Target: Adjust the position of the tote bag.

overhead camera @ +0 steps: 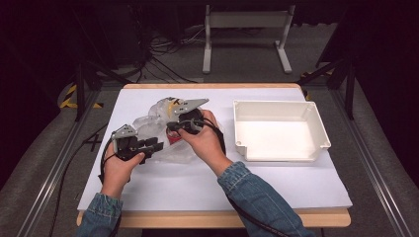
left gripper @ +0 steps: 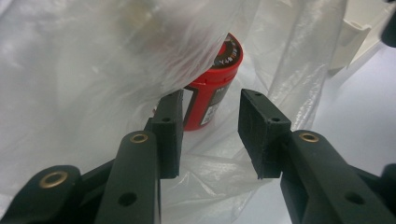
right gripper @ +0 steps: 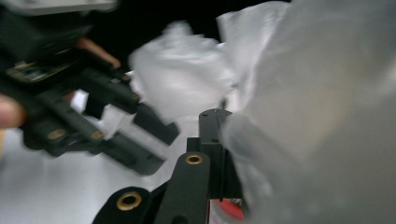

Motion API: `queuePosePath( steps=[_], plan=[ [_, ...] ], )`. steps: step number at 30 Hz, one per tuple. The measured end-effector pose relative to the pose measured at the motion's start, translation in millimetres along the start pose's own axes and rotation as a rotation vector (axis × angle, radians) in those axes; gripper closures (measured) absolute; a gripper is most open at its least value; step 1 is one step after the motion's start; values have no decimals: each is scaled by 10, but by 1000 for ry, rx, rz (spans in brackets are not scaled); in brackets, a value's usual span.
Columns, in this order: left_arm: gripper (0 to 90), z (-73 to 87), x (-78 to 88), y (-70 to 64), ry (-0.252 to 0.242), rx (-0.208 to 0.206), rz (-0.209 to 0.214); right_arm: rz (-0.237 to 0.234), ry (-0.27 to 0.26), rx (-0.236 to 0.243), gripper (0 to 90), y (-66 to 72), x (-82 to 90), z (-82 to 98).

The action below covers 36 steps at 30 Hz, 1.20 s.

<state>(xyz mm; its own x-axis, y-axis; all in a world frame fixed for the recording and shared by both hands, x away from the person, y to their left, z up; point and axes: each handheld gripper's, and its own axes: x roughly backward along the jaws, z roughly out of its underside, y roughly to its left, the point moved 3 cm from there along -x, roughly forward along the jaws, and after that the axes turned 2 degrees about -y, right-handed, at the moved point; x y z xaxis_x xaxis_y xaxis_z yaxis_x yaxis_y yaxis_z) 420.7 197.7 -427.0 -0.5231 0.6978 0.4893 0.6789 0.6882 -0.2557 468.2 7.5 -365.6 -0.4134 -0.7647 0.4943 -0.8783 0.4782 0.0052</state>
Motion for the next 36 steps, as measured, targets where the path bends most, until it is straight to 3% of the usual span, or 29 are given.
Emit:
queuePosePath(
  steps=[2,5,9,15,20,26,31,34,36],
  plan=[
    [609,9,-12,0,7,0,1,37,13,8,891,-82,-50,23],
    [605,10,-17,2,9,-2,-2,85,21,10,809,-197,-97,63],
    [579,11,-28,11,-1,5,-9,185,62,71,707,-397,-144,138],
    [504,5,-56,20,-20,-2,-13,276,84,61,556,-621,-189,242],
    [467,10,-53,46,-33,8,-22,322,118,39,504,-737,-234,356],
    [390,16,-39,113,-58,23,-53,329,172,16,434,-798,-269,481],
    [355,31,-31,160,-68,40,-65,316,219,31,367,-798,-295,549],
    [347,59,-38,174,-45,50,-52,270,256,58,321,-748,-272,598],
    [343,66,-45,179,-37,51,-53,268,267,73,304,-739,-255,607]
  ],
)
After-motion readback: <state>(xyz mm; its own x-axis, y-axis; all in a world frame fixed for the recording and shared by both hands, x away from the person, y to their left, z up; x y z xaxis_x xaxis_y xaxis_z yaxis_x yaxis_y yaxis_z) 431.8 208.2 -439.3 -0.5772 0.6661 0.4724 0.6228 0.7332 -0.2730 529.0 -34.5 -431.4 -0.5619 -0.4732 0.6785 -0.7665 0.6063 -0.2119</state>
